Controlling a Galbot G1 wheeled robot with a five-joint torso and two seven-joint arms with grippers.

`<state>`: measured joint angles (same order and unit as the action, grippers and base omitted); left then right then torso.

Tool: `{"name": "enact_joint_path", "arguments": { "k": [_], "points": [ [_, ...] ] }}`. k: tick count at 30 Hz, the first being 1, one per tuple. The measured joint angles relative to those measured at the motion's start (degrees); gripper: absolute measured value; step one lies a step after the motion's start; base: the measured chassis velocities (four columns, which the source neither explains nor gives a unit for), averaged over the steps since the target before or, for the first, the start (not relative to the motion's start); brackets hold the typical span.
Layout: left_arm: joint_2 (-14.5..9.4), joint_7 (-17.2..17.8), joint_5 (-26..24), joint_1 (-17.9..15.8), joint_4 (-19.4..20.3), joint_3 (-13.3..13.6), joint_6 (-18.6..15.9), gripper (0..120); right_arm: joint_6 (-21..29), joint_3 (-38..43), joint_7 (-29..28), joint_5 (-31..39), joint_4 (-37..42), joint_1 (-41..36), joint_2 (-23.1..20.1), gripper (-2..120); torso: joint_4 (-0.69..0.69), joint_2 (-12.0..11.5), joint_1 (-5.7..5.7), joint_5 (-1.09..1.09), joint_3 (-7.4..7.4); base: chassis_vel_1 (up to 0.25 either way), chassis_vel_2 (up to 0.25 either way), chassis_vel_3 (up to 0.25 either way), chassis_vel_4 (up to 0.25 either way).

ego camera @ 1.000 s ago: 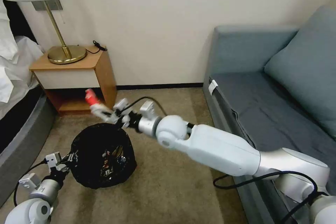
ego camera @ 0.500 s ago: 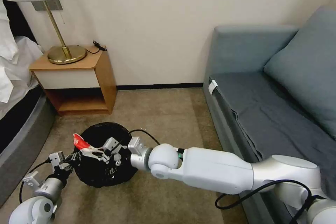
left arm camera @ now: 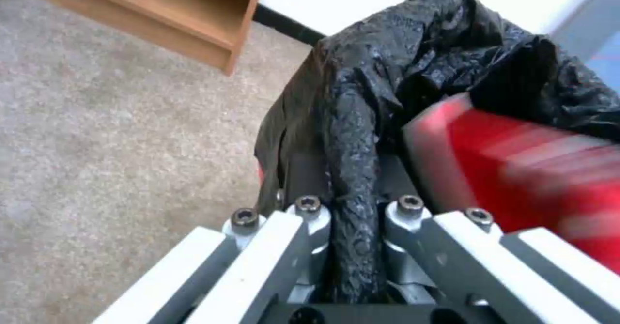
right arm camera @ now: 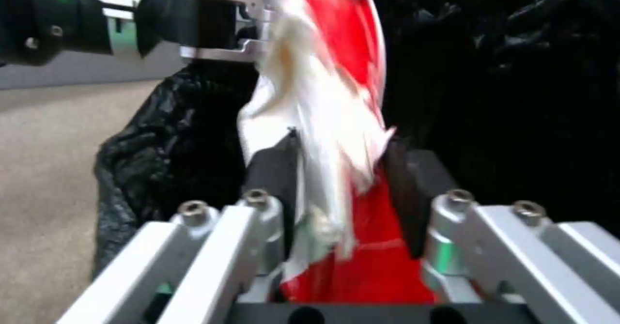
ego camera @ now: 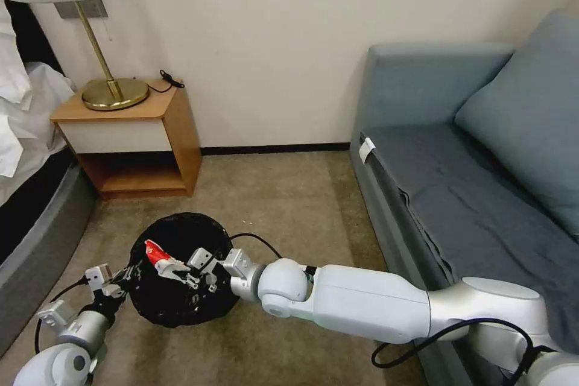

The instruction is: Pick up the trash bin, then pick up the garbage on the floor and place it into the trash bin.

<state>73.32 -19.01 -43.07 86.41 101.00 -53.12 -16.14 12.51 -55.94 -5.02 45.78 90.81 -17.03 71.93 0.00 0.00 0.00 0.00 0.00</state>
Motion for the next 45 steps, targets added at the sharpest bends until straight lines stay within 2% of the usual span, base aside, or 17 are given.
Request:
{"name": "enact_joint_path", "arguments": {
  "k": [1,4,5,9,10,15,18,23,28,32,34,35,38,40,41,42,45],
  "points": [
    [0.0,0.0,0.0,0.0,0.0,0.0,0.0,5,0.0,0.0,0.0,0.0,0.0,0.0,0.0,34,0.0,0.0,0.0,0.0,0.0,0.0,0.0,0.0,0.0],
    [0.29,-0.33,-0.17,0.19,0.14,0.0,-0.36,5,0.39,0.53,-0.51,-0.5,0.79,-0.55,-0.52,49,0.0,0.0,0.0,0.0,0.0,0.0,0.0,0.0,0.0],
    [0.29,-0.33,-0.17,0.19,0.14,0.0,-0.36,5,0.39,0.53,-0.51,-0.5,0.79,-0.55,-0.52,49,0.0,0.0,0.0,0.0,0.0,0.0,0.0,0.0,0.0],
    [0.33,0.11,-0.96,0.23,0.18,0.01,-1.43,5,0.66,2.07,-1.27,-2.49,2.1,-1.32,-1.77,67,0.0,0.0,0.0,0.0,0.0,0.0,0.0,0.0,0.0],
    [0.33,0.11,-0.96,0.23,0.18,0.01,-1.43,5,0.66,2.07,-1.27,-2.49,2.1,-1.32,-1.77,67,0.0,0.0,0.0,0.0,0.0,0.0,0.0,0.0,0.0],
    [-0.26,4.43,-2.61,-0.25,-1.43,0.73,-3.66,5,0.59,7.74,-2.14,-5.19,5.18,-3.24,-4.49,89,0.01,0.0,0.0,0.0,0.0,0.0,0.0,0.0,0.0],
    [-0.71,5.45,-3.11,-0.59,-2.42,0.96,-4.24,5,0.38,10.88,-2.05,-6.89,6.78,-4.98,-6.41,97,0.0,0.0,0.0,0.01,0.0,0.0,0.0,0.0,0.0],
    [-1.58,7.15,-4.19,-1.47,-4.47,1.41,-4.98,5,0.15,17.08,-1.87,-8.48,11.12,-9.68,-12.04,100,0.0,0.0,0.0,0.04,-0.01,0.0,0.0,0.0,0.0],
    [-1.75,7.07,-3.94,-1.89,-5.63,2.06,-5.05,7,-0.3,23.37,-1.71,-11.92,14.17,-16.6,-16.24,100,0.0,0.01,0.0,0.09,-0.02,0.0,0.0,0.0,0.0],
    [-1.76,4.81,-2.47,-1.9,-6.1,2.19,-4.47,16,-0.59,27.59,-1.28,-13.48,15.78,-21.0,-17.79,100,0.01,0.02,0.0,0.07,-0.02,0.0,0.0,0.0,0.0],
    [-1.86,1.05,-0.44,-1.65,-6.47,2.02,-2.88,30,-0.81,31.25,-1.11,-14.46,17.2,-26.21,-18.84,100,0.0,0.02,0.0,0.02,-0.01,0.0,0.0,0.0,0.0],
    [-1.86,1.05,-0.44,-1.65,-6.47,2.02,-2.88,30,-0.81,31.25,-1.11,-14.46,17.2,-26.21,-18.84,100,0.0,0.02,0.0,0.02,-0.01,0.0,0.0,0.0,0.0],
    [-2.2,-4.16,2.69,-0.83,-6.73,1.4,0.31,44,-1.41,34.86,-0.66,-16.27,18.05,-32.09,-19.46,100,-0.01,0.01,0.0,-0.05,0.0,0.0,0.0,0.0,0.0],
    [-2.24,-5.38,3.27,-0.62,-6.65,1.22,0.78,45,-1.47,35.62,-0.55,-16.57,18.21,-33.17,-19.48,100,-0.02,0.01,0.0,-0.06,0.0,0.0,0.0,0.0,0.0],
    [-2.41,-8.57,4.49,0.33,-5.62,0.63,1.79,53,-1.58,37.38,-0.41,-17.14,18.76,-35.29,-19.48,100,-0.02,0.0,0.0,-0.08,0.0,0.0,0.0,0.0,0.0],
    [-2.41,-8.57,4.49,0.33,-5.62,0.63,1.79,53,-1.58,37.38,-0.41,-17.14,18.76,-35.29,-19.48,100,-0.02,0.0,0.0,-0.08,0.0,0.0,0.0,0.0,0.0],
    [-2.4,-12.82,7.14,1.35,-3.48,-0.75,4.83,67,-1.59,39.95,-0.3,-17.82,19.49,-37.81,-19.15,100,0.0,0.0,0.0,-0.01,0.0,0.0,0.0,0.0,0.0]
  ]
}}
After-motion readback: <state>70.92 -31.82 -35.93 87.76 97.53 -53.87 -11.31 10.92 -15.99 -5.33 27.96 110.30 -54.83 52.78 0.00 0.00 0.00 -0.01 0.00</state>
